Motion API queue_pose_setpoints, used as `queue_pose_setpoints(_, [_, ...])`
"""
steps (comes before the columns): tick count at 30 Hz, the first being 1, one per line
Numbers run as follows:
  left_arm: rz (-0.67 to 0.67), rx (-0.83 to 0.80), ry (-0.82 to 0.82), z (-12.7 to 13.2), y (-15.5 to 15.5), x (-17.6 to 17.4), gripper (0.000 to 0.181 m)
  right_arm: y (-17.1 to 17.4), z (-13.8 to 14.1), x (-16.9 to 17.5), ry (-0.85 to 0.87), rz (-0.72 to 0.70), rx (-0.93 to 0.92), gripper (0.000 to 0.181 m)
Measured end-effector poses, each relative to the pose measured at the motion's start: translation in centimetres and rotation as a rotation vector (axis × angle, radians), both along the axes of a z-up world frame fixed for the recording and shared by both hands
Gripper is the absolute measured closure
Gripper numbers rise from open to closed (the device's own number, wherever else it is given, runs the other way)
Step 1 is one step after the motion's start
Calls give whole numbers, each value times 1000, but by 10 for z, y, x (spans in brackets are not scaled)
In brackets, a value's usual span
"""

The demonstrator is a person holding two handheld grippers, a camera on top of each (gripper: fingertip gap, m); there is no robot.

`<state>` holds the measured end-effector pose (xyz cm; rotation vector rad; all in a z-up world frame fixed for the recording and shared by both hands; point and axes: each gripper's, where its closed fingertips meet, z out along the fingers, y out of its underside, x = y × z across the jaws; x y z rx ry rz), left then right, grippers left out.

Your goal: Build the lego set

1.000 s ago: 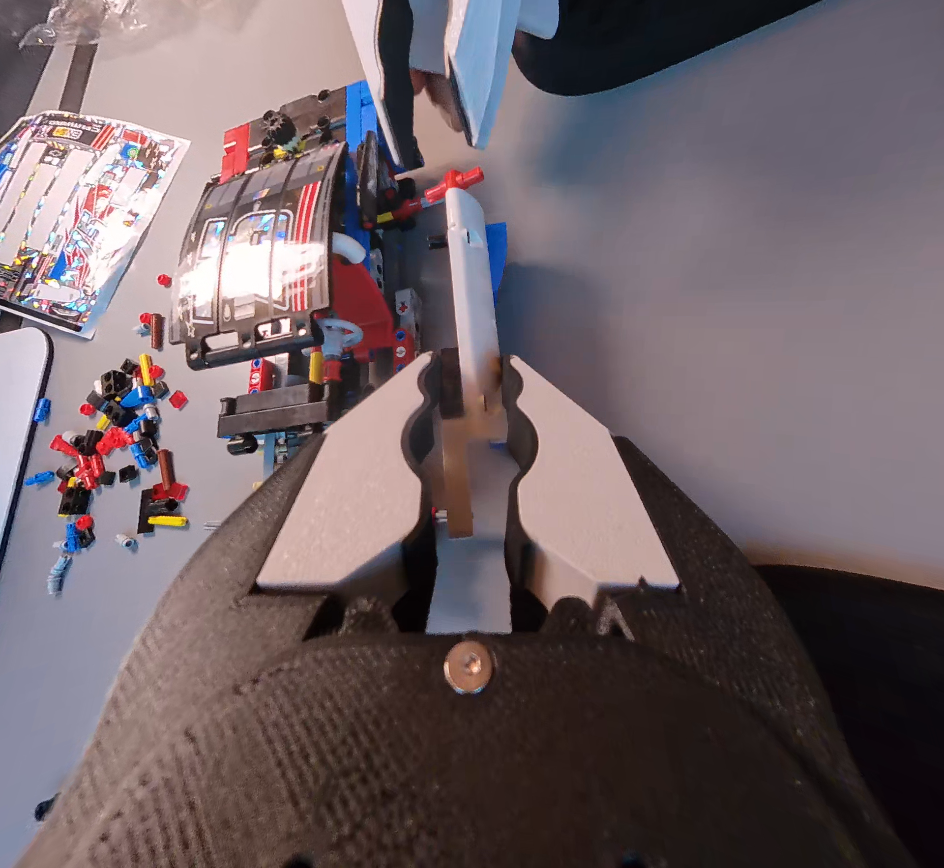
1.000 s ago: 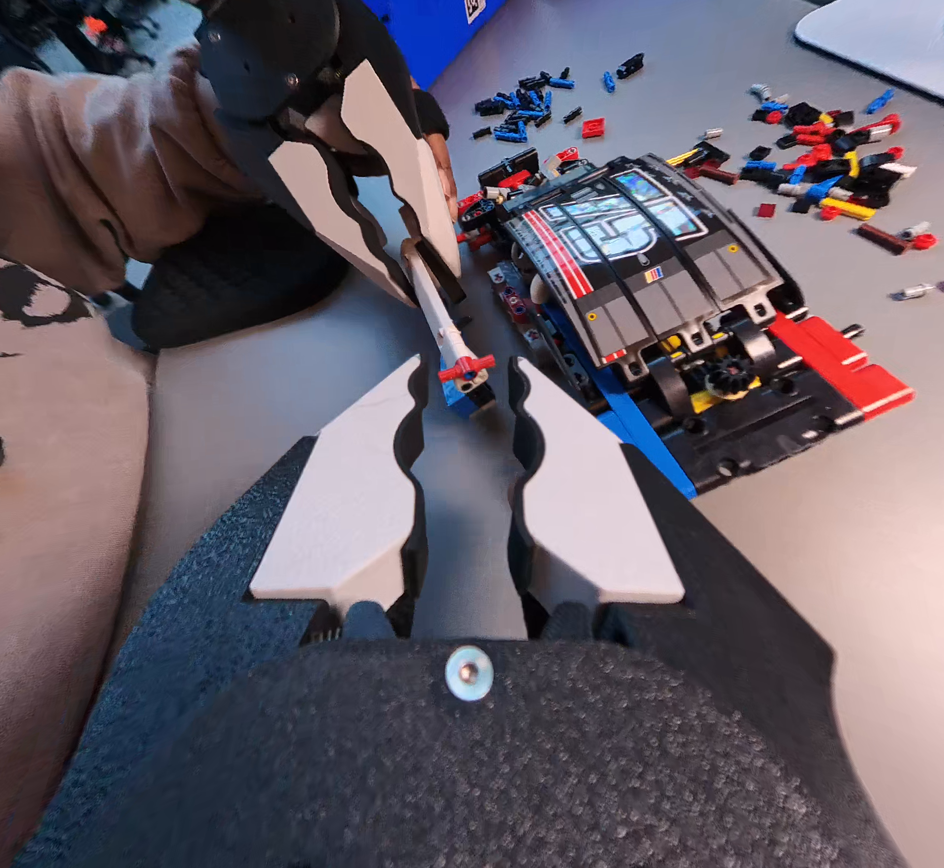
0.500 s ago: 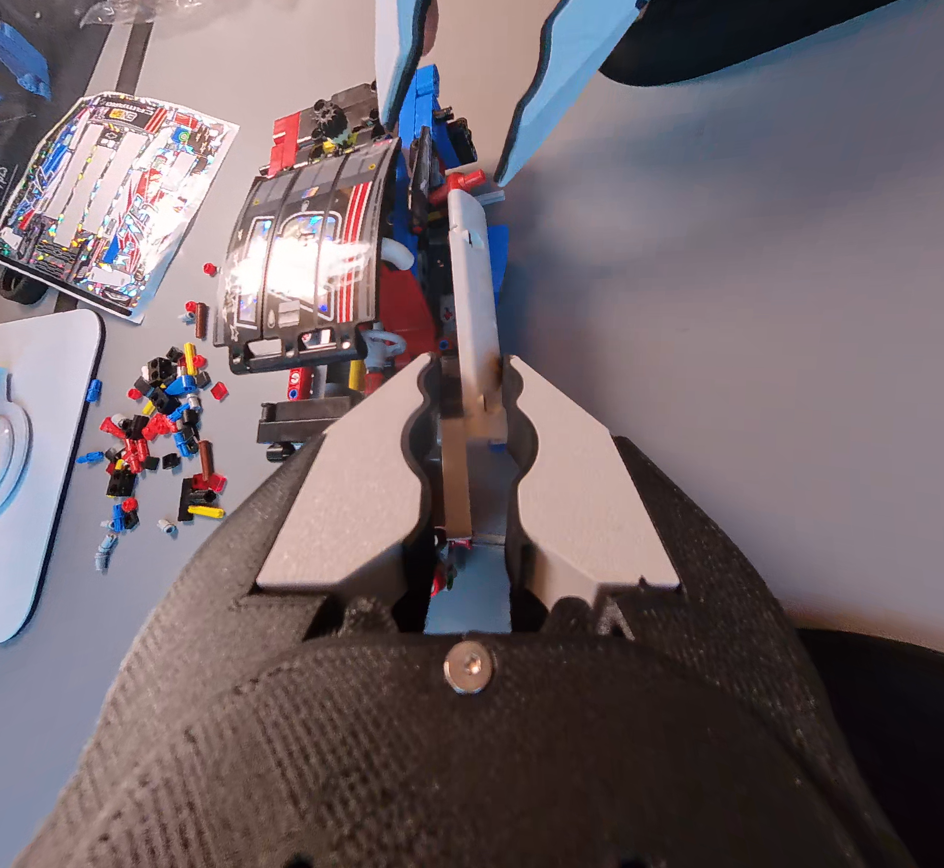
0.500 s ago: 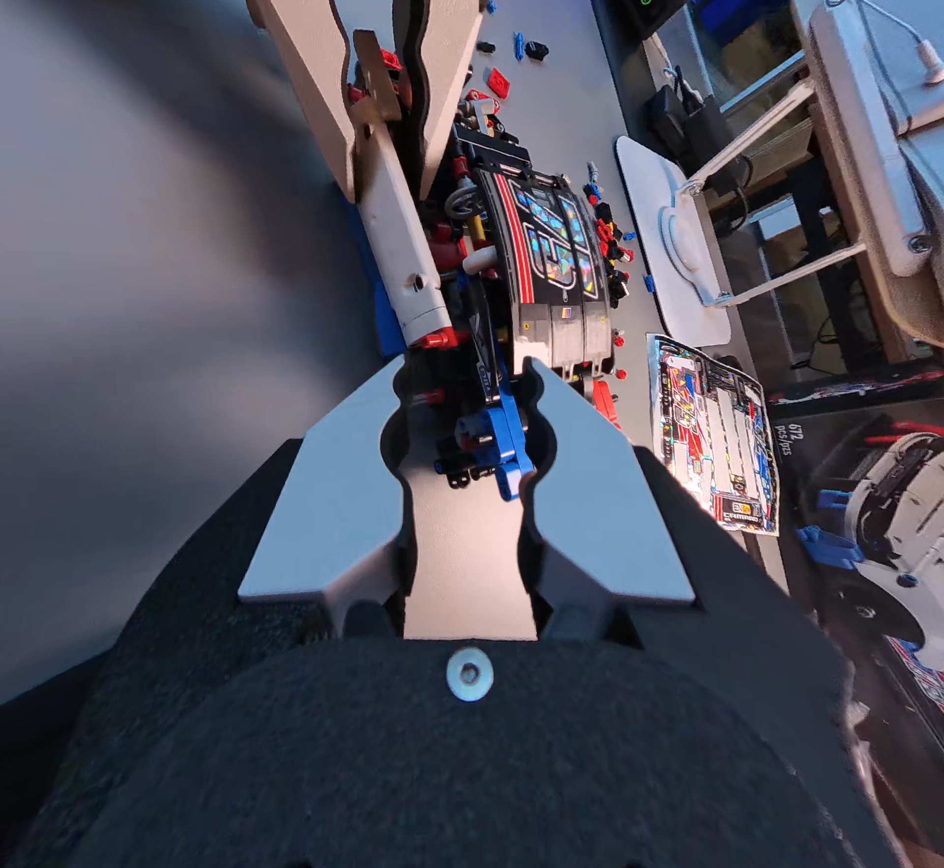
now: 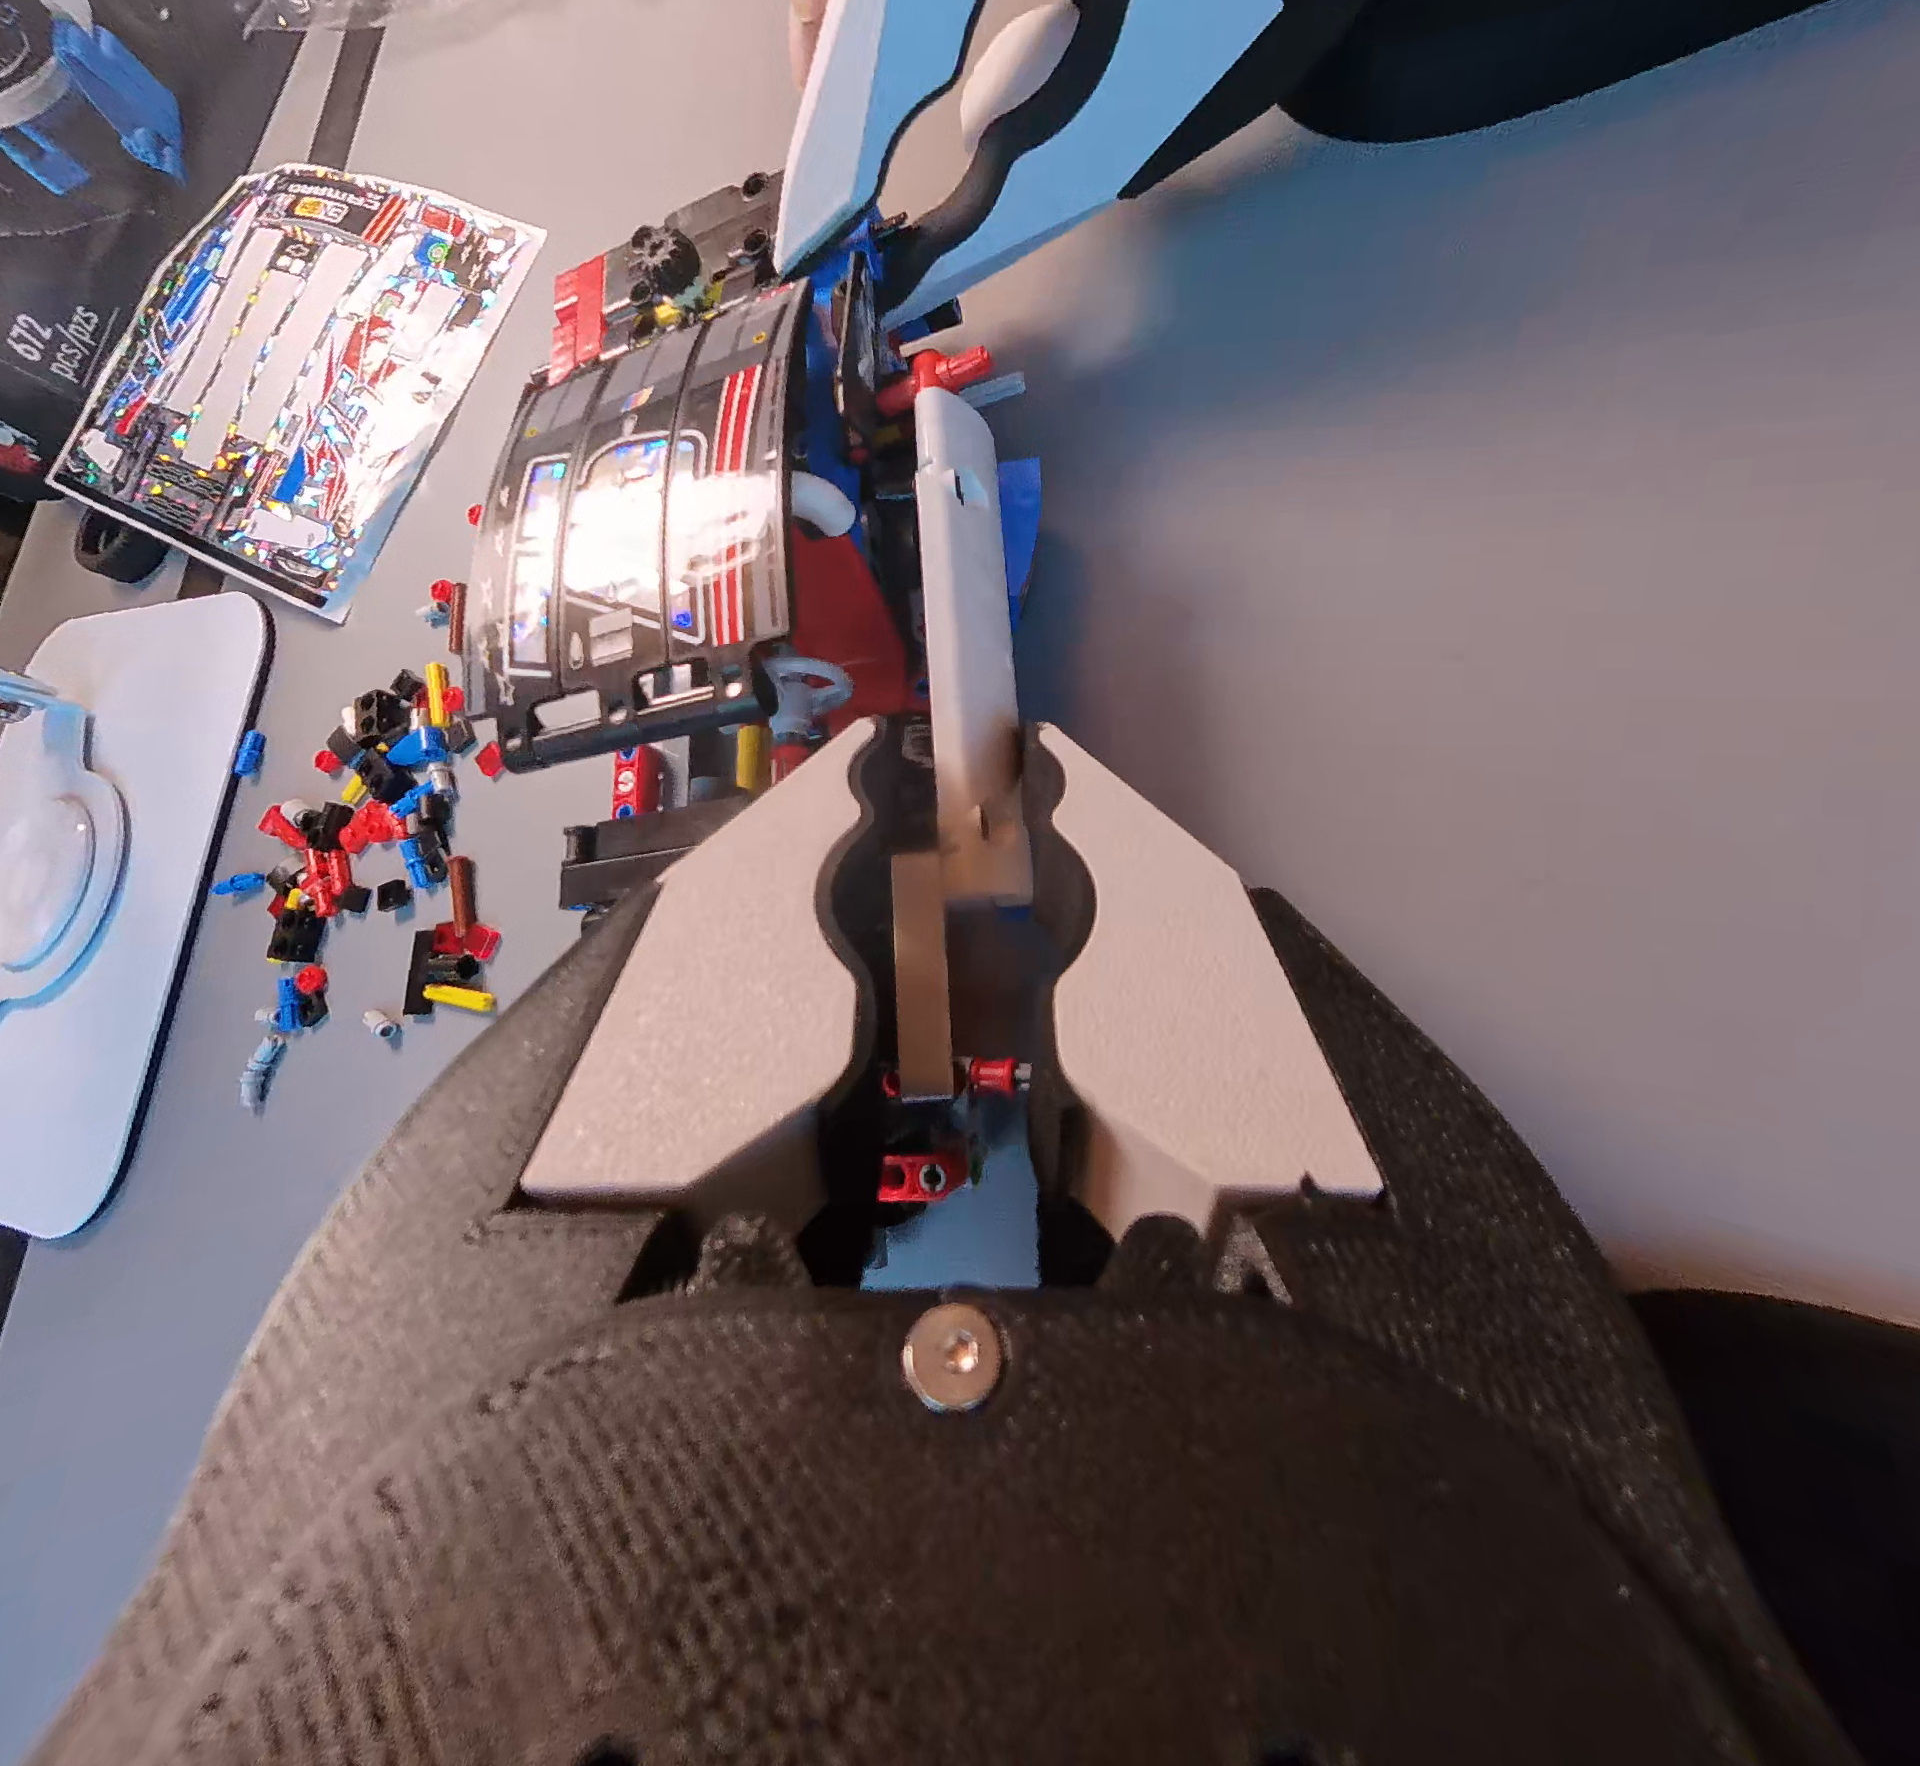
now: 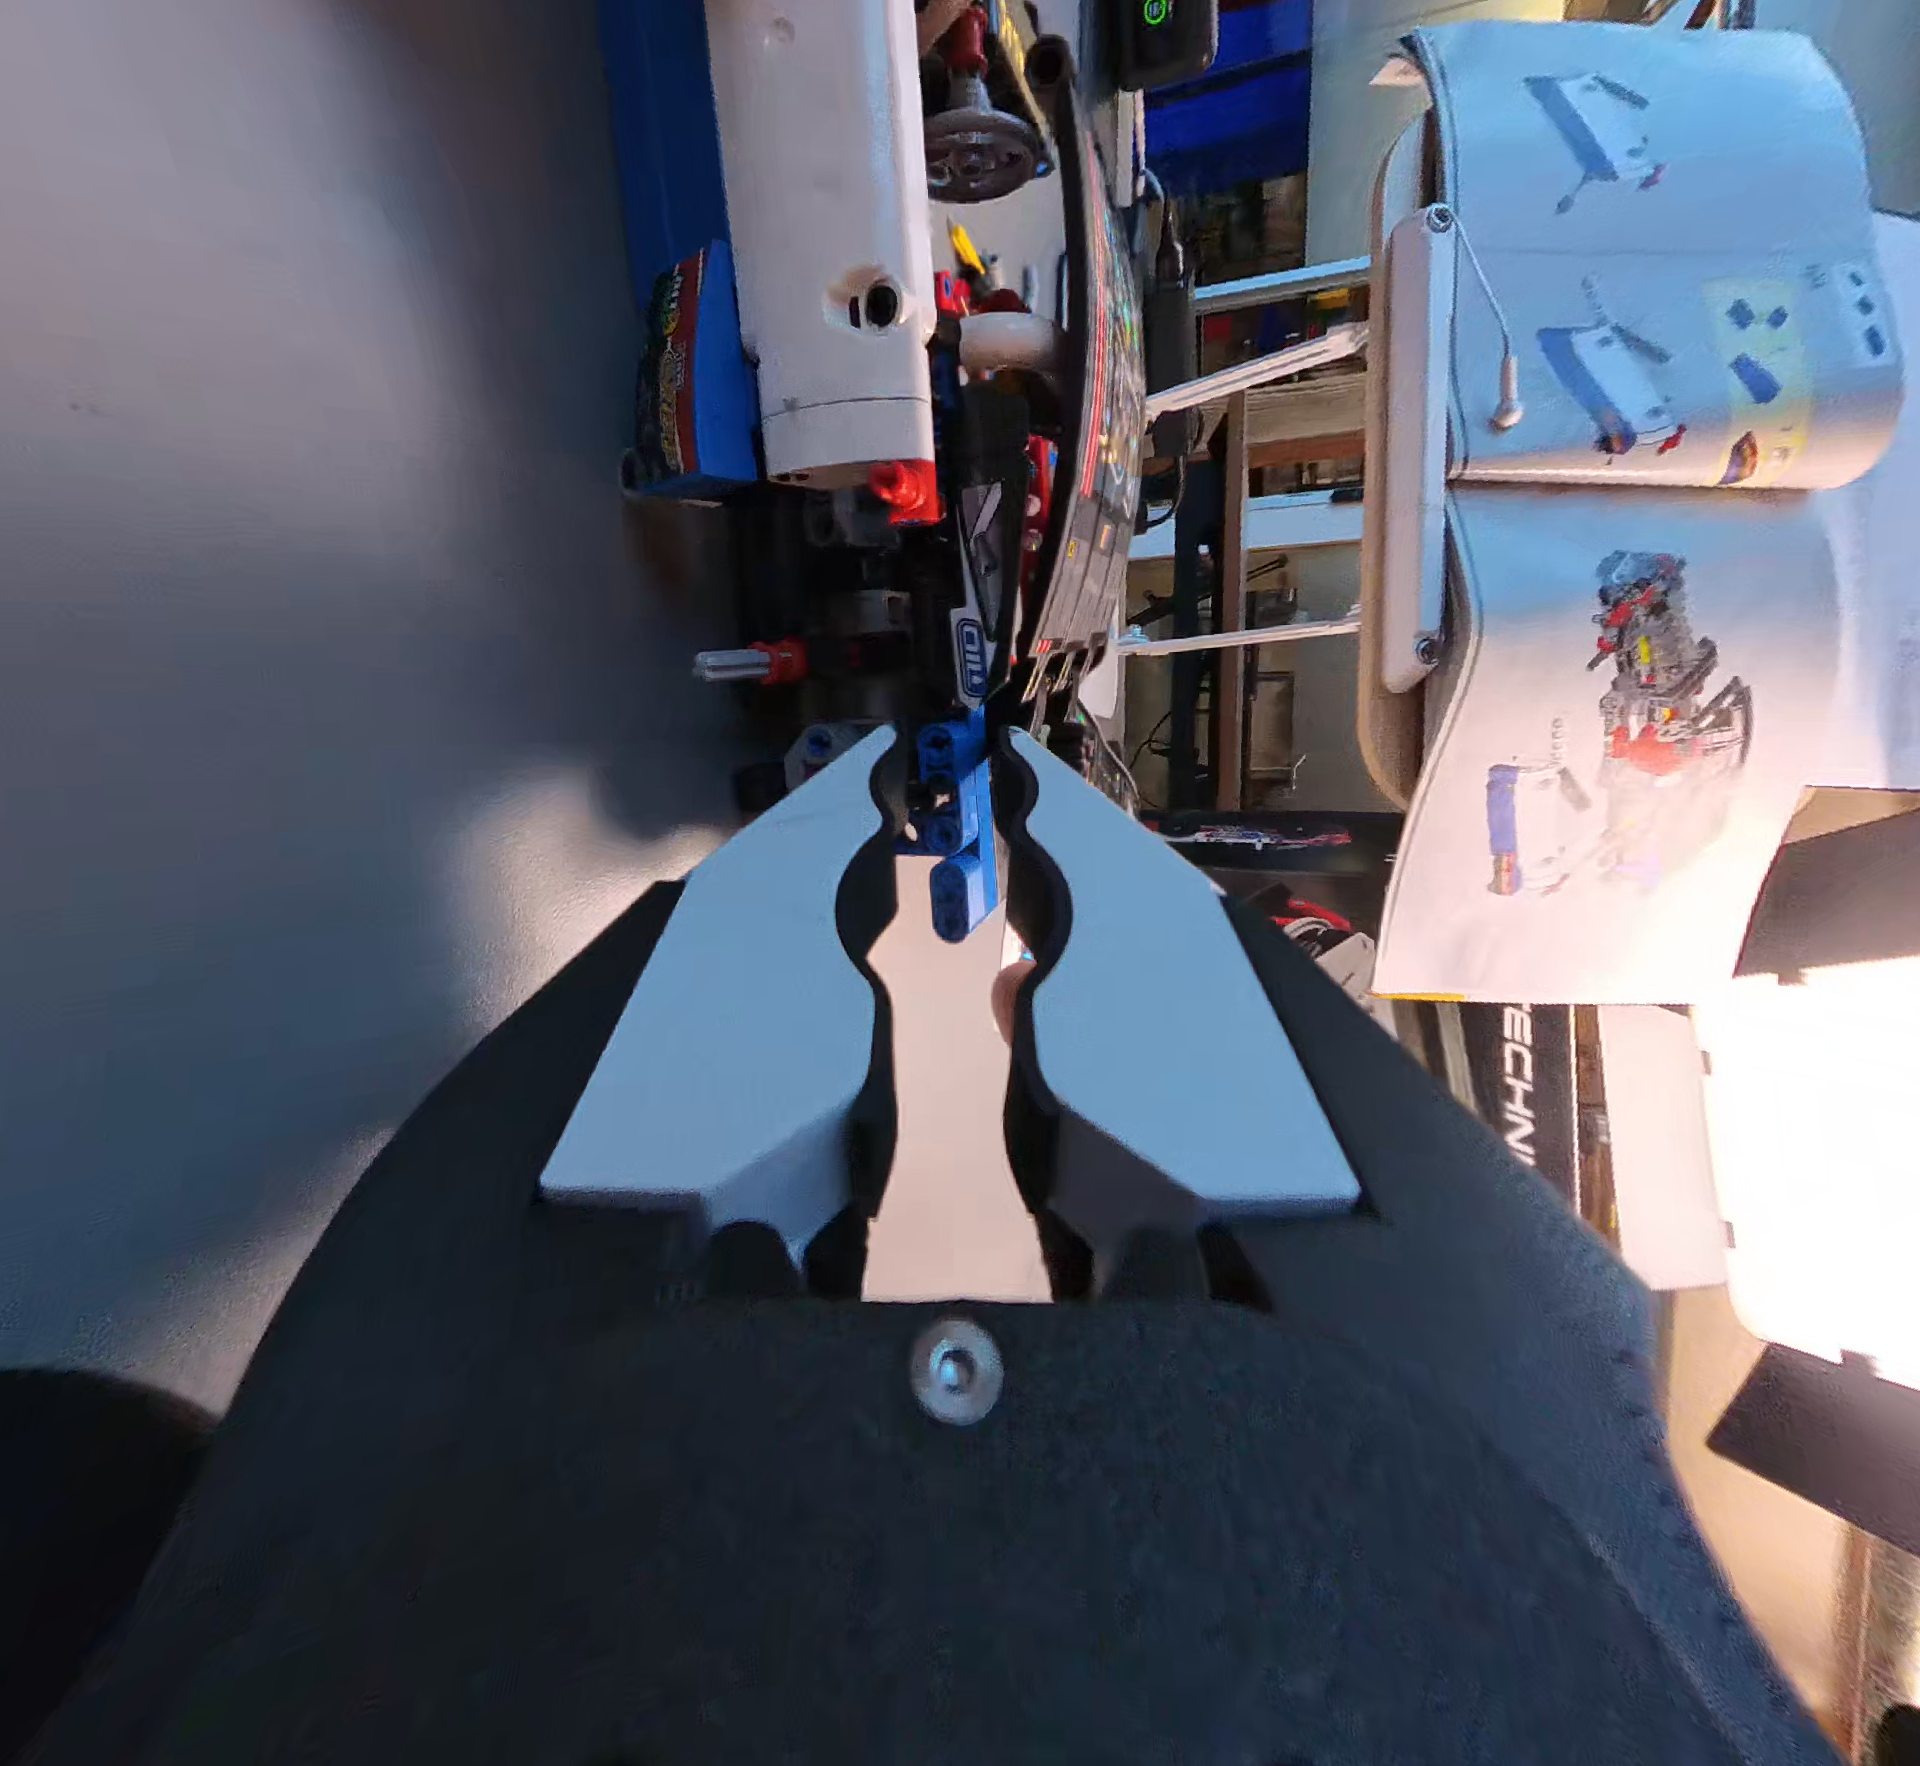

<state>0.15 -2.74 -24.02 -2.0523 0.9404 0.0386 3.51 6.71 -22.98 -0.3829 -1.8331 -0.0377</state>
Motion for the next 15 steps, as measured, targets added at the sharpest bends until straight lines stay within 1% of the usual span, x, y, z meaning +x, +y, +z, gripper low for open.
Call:
queue_pose_setpoints(3, [10, -35, -47, 1, -4, -1, 159, -1, 5, -5, 0, 26, -7, 171])
queue_pose_setpoints(4, [15, -43, -63, 3, -5, -1, 159, -3, 8, -5, -16, 30, -45, 171])
queue_pose_setpoints(7, [16, -63, -141, 18, -14, 2, 159, -10, 19, -4, -125, 20, -275, 171])
queue_pose_setpoints(8, [9, -69, -180, 25, -19, 5, 166, -13, 24, -2, -172, 27, -330, 172])
queue_pose_setpoints(12, [-20, -130, -307, 51, -36, 18, 171, -27, 36, 7, -343, 68, -519, 172])
queue_pose_setpoints(15, [-41, -176, -393, 61, -47, 30, 171, -38, 41, 14, -442, 83, -592, 172])
